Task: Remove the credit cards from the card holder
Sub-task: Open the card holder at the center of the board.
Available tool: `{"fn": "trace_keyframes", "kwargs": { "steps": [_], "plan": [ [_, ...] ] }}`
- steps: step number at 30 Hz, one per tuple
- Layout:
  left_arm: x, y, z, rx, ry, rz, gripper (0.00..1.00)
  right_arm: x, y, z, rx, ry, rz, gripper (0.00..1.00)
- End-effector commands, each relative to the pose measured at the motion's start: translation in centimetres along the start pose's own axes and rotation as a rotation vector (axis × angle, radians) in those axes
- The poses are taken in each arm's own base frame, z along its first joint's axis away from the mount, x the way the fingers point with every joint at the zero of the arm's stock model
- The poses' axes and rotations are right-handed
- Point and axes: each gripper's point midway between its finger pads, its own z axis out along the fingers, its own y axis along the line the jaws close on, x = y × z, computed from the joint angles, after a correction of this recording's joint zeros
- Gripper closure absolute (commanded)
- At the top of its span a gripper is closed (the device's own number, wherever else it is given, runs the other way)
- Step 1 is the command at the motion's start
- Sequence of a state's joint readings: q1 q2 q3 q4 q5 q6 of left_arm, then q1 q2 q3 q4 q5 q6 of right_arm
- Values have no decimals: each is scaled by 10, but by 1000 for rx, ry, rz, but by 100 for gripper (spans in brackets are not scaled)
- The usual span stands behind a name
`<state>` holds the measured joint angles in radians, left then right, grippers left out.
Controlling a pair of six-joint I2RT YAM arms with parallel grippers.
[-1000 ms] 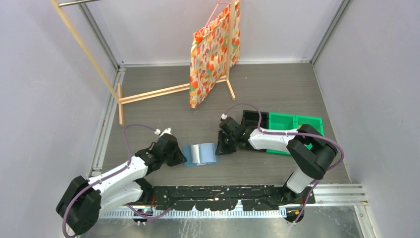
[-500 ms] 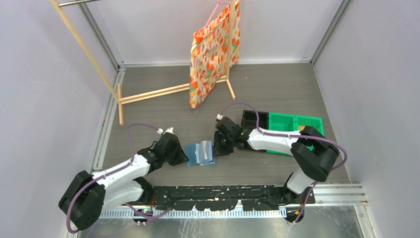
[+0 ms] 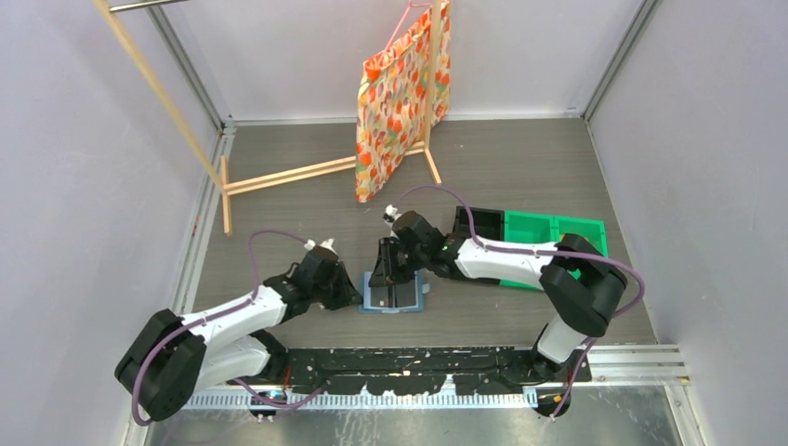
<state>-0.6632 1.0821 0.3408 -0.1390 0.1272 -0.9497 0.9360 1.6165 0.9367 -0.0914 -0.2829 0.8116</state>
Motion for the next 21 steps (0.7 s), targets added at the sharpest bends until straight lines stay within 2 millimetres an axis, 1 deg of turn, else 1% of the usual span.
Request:
{"fn": "trace_keyframes", "kwargs": {
  "steps": [1, 3, 5, 7, 10, 12, 13, 15, 17, 20, 21],
  "plan": [
    [-9, -14, -10, 35, -25, 35, 100, -8, 16, 13, -72, 6, -13, 75],
    [-10, -13, -16, 31, -37, 34, 99, -7, 13, 16, -61, 13, -18, 75],
    [-11, -13, -24, 34, -51, 35, 99, -6, 7, 14, -30, 9, -29, 75],
    [-11, -13, -34, 39, -69, 38, 99, -5, -3, 7, 20, -8, -45, 75],
    [-16, -11, -52, 34, -117, 39, 99, -7, -18, -13, 84, -72, -61, 74],
    [-20, -7, -64, 16, -159, 24, 97, -6, -26, -21, 105, -95, -64, 72],
    [-24, -4, -68, 13, -191, 19, 94, -5, -30, -22, 113, -101, -58, 71],
    [-27, -4, -73, 33, -230, 6, 85, -1, -36, -17, 115, -94, -38, 71],
    [-27, -7, -74, 70, -252, -5, 77, 3, -37, -6, 101, -73, -12, 72],
    [-26, -2, -73, 68, -264, -16, 57, 1, -31, 5, 63, -67, 21, 72],
    [-25, 1, -72, 54, -262, -17, 54, -2, -26, 8, 43, -74, 22, 72]
  ]
}}
